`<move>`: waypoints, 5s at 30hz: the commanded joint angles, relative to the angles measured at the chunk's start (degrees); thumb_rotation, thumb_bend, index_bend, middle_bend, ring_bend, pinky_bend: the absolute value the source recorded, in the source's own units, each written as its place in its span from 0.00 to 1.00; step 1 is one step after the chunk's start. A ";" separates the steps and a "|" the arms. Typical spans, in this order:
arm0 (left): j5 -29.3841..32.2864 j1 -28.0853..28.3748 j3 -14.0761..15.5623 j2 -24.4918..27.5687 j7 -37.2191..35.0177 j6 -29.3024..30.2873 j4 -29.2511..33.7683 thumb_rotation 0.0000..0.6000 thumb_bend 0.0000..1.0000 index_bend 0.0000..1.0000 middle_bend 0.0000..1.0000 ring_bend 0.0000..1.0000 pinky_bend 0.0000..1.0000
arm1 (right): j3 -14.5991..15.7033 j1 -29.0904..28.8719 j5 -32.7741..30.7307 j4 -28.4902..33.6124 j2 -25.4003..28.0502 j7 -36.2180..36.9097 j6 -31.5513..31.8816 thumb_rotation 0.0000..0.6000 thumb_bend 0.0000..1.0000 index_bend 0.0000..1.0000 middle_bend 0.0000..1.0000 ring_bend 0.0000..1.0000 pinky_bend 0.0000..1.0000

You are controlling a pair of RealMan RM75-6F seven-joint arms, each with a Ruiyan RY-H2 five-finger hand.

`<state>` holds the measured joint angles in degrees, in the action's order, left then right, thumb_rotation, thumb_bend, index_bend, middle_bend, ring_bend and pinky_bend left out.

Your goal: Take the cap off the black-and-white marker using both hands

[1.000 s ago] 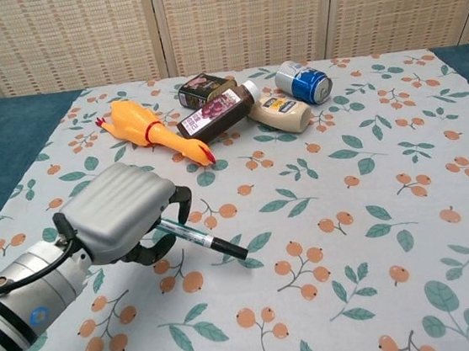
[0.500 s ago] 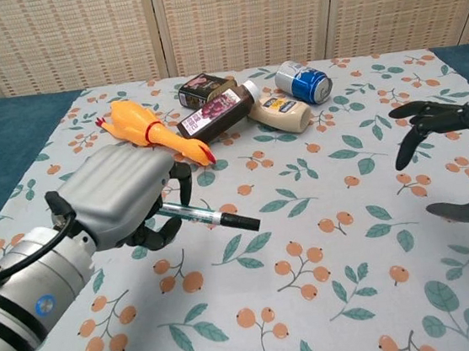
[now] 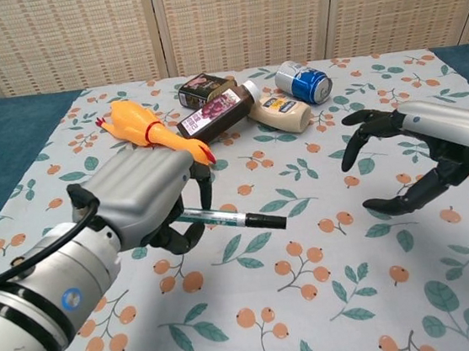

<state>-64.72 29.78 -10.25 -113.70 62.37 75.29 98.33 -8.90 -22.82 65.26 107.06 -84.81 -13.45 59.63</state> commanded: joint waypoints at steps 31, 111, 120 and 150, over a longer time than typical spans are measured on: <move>1.47 3.44 -0.35 -2.26 2.04 3.23 0.12 1.00 0.40 0.87 1.00 1.00 1.00 | -5.45 -20.01 -37.89 5.84 -2.08 -7.45 -3.81 1.00 0.30 0.46 0.00 0.00 0.00; 6.30 7.07 1.63 -1.49 -9.36 -4.31 -17.69 1.00 0.40 0.76 1.00 1.00 1.00 | 4.81 -21.13 -34.97 1.81 4.18 -5.35 -0.18 1.00 0.58 0.59 0.00 0.00 0.00; 6.13 7.06 1.76 -1.36 -10.48 -5.29 -17.79 1.00 0.40 0.53 1.00 1.00 1.00 | 6.40 -21.34 -34.62 -1.51 0.67 -8.58 -1.07 1.00 0.58 0.28 0.00 0.00 0.00; -34.80 -10.28 29.05 41.85 -68.29 12.63 -7.73 1.00 0.44 0.00 0.00 0.00 0.28 | 22.38 14.85 24.83 2.11 30.16 6.84 38.40 1.00 0.45 0.00 0.00 0.00 0.00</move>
<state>-81.59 28.51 7.84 -85.16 19.14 74.52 100.58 7.07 -22.76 76.50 118.23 -60.91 -12.12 80.80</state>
